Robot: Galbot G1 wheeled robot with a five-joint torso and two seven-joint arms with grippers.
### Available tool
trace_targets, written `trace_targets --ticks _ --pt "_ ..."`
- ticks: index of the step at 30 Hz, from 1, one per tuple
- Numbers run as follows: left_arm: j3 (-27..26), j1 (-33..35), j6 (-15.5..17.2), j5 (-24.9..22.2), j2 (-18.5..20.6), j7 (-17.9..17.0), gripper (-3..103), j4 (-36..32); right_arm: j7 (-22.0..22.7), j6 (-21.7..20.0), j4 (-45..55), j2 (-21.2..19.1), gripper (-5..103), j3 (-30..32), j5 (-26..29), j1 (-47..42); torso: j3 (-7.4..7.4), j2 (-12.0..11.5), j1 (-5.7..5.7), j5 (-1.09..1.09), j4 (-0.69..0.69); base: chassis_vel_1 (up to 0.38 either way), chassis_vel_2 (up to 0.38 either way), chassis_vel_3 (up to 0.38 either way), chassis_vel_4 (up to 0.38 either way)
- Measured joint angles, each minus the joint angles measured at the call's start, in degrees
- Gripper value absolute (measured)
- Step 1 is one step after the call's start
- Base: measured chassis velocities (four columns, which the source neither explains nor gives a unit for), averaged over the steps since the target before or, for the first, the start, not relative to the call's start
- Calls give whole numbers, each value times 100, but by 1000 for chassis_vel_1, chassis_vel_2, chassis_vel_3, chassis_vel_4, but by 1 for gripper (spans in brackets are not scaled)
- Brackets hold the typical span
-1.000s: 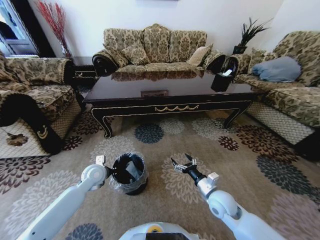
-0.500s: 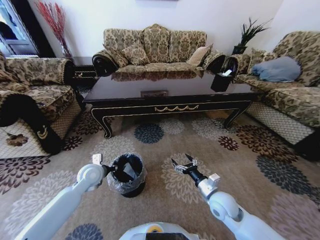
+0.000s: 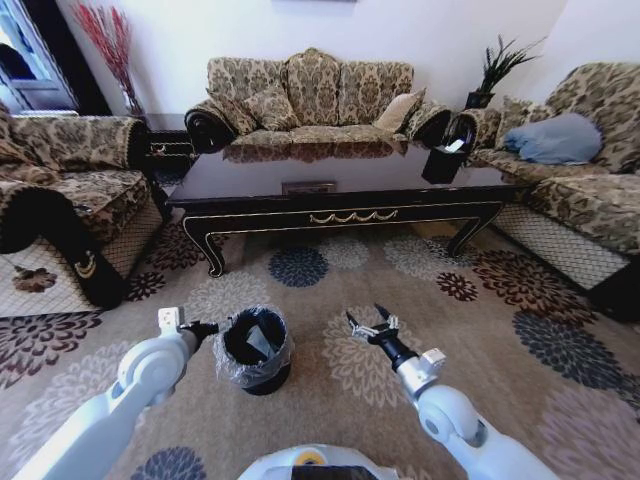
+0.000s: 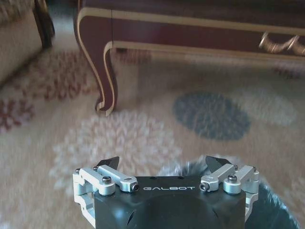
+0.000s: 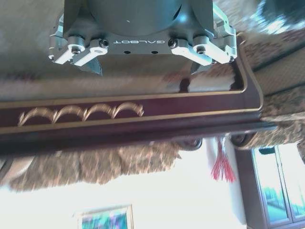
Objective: Move to the front of the table and pick up the trash from the floor, then place it into the trash bin.
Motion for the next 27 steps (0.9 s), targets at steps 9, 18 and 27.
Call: trace_targets --ticks 9,18,27 --pt "-770 1240 -1343 2324 -867 1427 100 -432 -212 418 -109 593 100 640 -903 -563 0 0 -1 0 2 0 0 0 0" --pt "-627 2236 -2603 3835 -1553 2252 100 -450 -305 622 -171 1601 100 1289 -1392 -899 0 0 0 0 3 0 0 0 0" --pt "-1368 3106 -3810 4147 -1849 2799 100 -181 -630 810 -333 1640 100 1436 -1560 -903 0 0 0 1 0 0 0 0 0"
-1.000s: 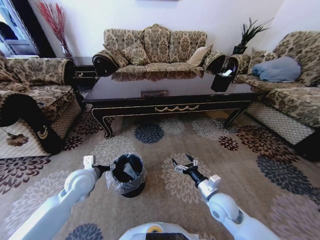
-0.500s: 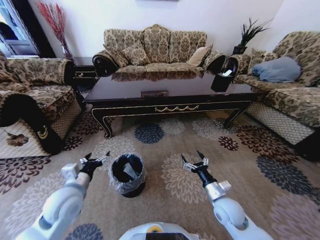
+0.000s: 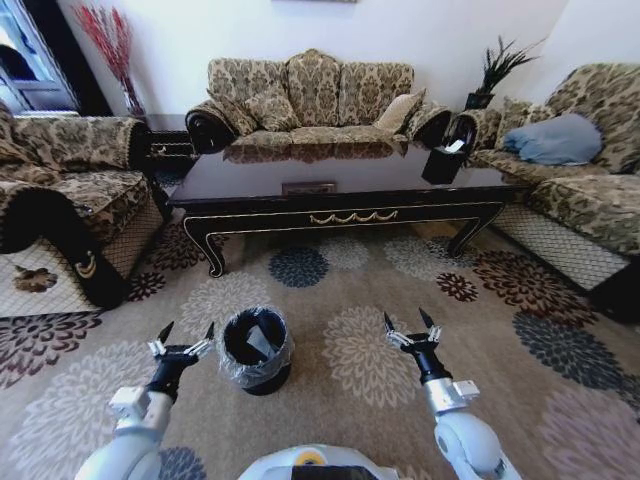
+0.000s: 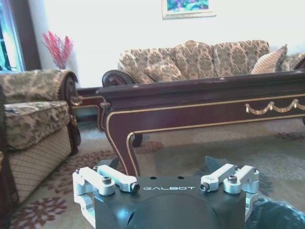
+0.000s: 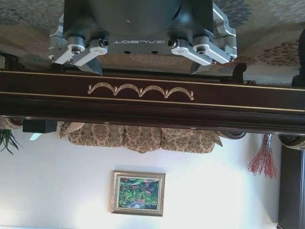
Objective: Move to the front of the table and pick up the trash from the floor, then place it into the trash bin.
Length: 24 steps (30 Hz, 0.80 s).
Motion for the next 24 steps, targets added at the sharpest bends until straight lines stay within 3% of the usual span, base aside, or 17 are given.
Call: trace_targets --ticks 4,9,24 --pt "-99 171 -286 -31 -126 36 100 90 -55 22 -44 -28 100 -19 -5 -2 0 0 0 -1 0 0 0 0 0" --pt "-88 286 -417 -21 -251 44 100 128 -54 22 -101 -138 100 -68 4 41 0 0 0 -1 0 0 0 0 0" --pt "41 354 -403 93 -267 85 100 65 -91 -82 -176 -345 100 -100 186 169 0 0 0 -1 0 0 0 0 0"
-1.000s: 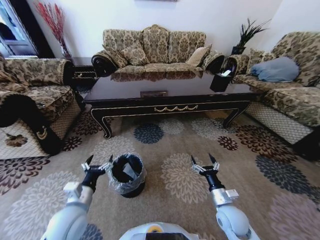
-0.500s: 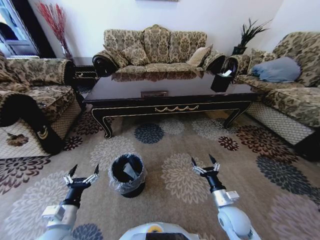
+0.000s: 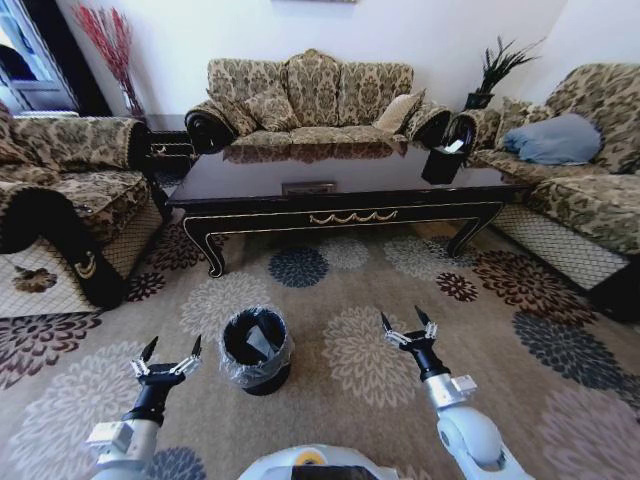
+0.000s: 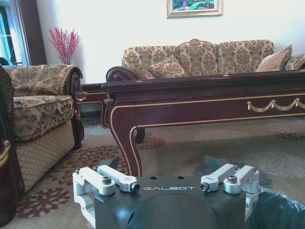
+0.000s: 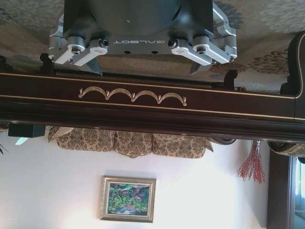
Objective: Move to the front of the table and pick up the trash from the floor, then place it into the trash bin.
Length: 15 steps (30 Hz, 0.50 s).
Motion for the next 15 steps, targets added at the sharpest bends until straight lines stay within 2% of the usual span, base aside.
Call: trace_targets --ticks 15 --pt "6 -12 18 -8 6 -1 100 -5 -1 -7 0 1 100 -2 6 3 0 0 0 0 0 0 0 0 0"
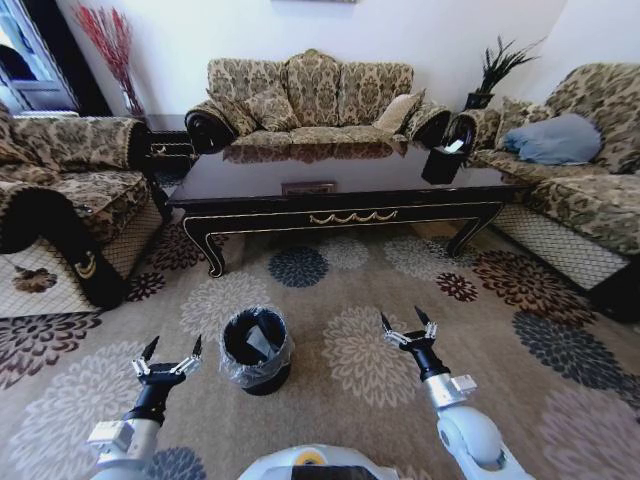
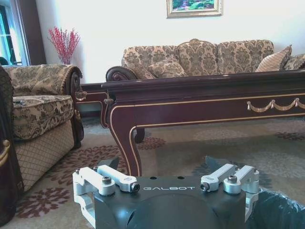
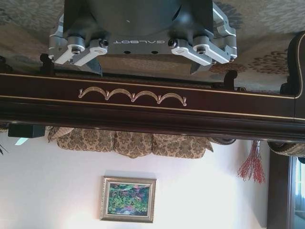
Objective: Move to the front of the table and pick up the trash from the floor, then place it into the trash bin.
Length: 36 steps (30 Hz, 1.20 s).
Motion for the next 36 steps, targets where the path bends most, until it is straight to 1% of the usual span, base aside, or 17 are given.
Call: trace_targets --ticks 7,15,17,19,22,24,30,31,32,34,36 --pt "1 -2 5 -6 3 -1 100 0 1 -2 1 2 100 0 0 1 1 0 0 -1 0 13 -15 -20 20" --pt "0 -2 7 -9 3 -2 100 0 2 -2 3 2 100 -1 0 -1 0 0 0 0 0 161 -151 -163 157" --pt "1 -2 8 -9 4 -3 100 0 3 -2 4 2 100 0 0 -2 0 0 0 -2 0 242 -242 -254 250" --pt "1 -2 8 -9 4 -3 100 0 4 -2 4 2 100 -1 0 -2 0 0 0 2 0 256 -264 -261 275" --pt "1 -2 9 -9 4 -5 100 0 5 -2 5 2 100 -1 0 -2 0 0 0 -3 0 271 -280 -268 280" --pt "1 -2 9 -9 4 -6 100 0 6 -2 6 2 100 -1 0 -1 0 0 0 2 0 282 -311 -292 302" --pt "1 -2 10 -10 4 -6 100 0 6 -2 7 2 100 -1 -1 -1 -1 0 0 -3 0 328 -341 -333 358" --pt "1 -2 10 -10 4 -7 100 0 6 -2 7 2 100 -1 0 -2 0 0 0 3 -1 358 -375 -372 393" --pt "1 -2 10 -10 4 -7 100 0 6 -2 7 2 100 -1 0 -2 0 0 0 3 -1 358 -375 -372 393" --pt "2 -2 11 -10 4 -8 100 1 6 -2 7 2 100 -1 0 -2 0 0 0 -5 0 364 -384 -362 388" --pt "2 -2 11 -10 4 -8 100 1 6 -2 7 2 100 -1 -1 -2 -1 0 0 -4 0 370 -371 -351 384"
